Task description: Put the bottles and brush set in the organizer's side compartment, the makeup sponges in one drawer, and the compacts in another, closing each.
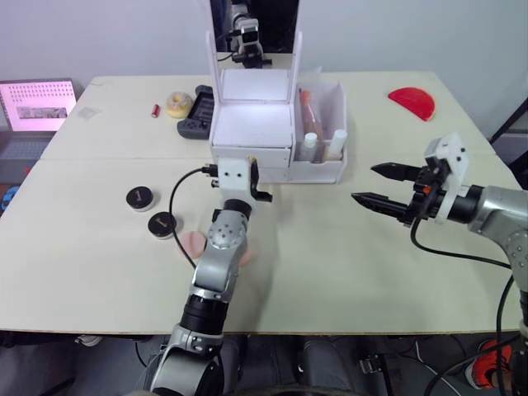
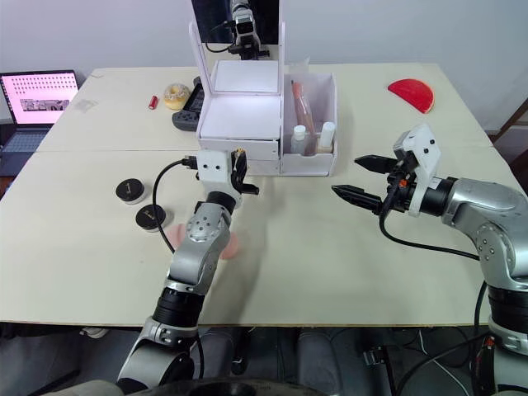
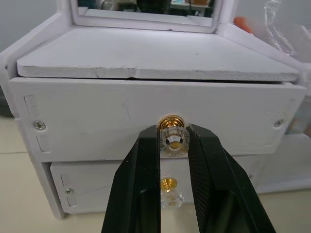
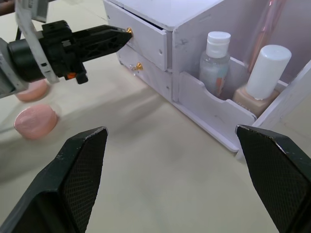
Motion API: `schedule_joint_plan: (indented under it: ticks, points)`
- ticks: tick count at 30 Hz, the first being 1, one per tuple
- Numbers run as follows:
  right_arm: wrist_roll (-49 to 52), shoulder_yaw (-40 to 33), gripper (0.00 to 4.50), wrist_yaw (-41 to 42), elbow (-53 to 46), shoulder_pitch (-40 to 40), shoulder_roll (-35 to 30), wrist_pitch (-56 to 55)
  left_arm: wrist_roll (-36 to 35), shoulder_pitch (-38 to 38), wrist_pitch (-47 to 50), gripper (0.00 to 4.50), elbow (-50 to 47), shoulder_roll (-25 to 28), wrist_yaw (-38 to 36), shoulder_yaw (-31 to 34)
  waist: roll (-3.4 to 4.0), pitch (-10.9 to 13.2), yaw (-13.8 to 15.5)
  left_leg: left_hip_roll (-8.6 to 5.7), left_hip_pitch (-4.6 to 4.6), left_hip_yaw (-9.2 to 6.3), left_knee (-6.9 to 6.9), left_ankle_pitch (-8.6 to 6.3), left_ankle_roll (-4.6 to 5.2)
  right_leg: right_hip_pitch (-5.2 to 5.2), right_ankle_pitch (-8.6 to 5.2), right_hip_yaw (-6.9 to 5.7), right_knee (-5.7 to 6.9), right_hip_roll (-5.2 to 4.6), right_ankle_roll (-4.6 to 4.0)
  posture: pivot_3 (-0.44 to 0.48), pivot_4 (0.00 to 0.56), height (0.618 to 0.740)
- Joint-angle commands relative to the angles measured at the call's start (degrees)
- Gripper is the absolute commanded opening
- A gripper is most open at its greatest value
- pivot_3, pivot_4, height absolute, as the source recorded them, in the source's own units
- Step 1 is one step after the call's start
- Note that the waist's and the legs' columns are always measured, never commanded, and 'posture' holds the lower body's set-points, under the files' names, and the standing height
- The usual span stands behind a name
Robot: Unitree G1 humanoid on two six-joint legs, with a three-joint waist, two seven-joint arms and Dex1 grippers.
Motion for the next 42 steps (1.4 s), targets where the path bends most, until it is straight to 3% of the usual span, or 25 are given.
schedule_joint_plan:
  ticks: [1,11,31,38,42]
  points:
    - [0.63,-1.70,4.50,-0.02,-1.99,-0.35,-0.68,-0.62,0.68,5.56,-0.57,0.28,-8.45,1.09,-4.83,-6.92,0.02,-0.01,-0.01,0.00,-0.01,-0.01,-0.02,0.00,0.00,-0.01,0.00,0.00,-0.02,0.00,0.00,0.000,0.150,0.740]
    - [0.38,-1.10,4.50,0.91,-1.02,-1.75,-1.21,-0.72,-1.43,16.35,1.56,0.28,-21.15,8.69,-12.80,-10.67,0.03,-0.02,2.33,-0.01,-0.02,-0.02,0.07,-0.02,0.03,0.13,0.00,-0.01,-0.22,-0.02,-0.02,0.000,0.150,0.740]
    - [0.87,-0.83,4.50,0.60,-2.27,-2.50,-1.00,0.79,-0.78,16.22,3.54,0.28,-24.40,11.43,-16.75,-14.58,0.03,-0.02,3.20,-0.06,-0.01,-0.33,0.07,-0.07,0.12,0.61,0.08,-0.27,-0.87,-0.03,0.05,0.000,0.150,0.740]
    - [1.13,-0.86,4.50,-0.05,-2.73,-2.43,-0.51,1.07,-0.47,16.44,4.55,3.60,-25.33,12.25,-17.21,-14.12,0.05,-0.02,2.69,-0.03,0.04,-0.24,0.07,-0.08,0.15,0.61,0.08,-0.24,-0.87,-0.05,0.05,0.000,0.150,0.740]
    - [1.28,-0.98,4.50,-0.08,-2.77,-2.16,-0.42,0.96,-0.90,17.60,5.70,3.60,-27.56,13.51,-17.99,-12.61,0.06,-0.02,2.63,0.02,0.05,-0.23,0.07,-0.08,0.14,0.60,0.10,-0.25,-0.86,-0.01,0.01,0.000,0.150,0.740]
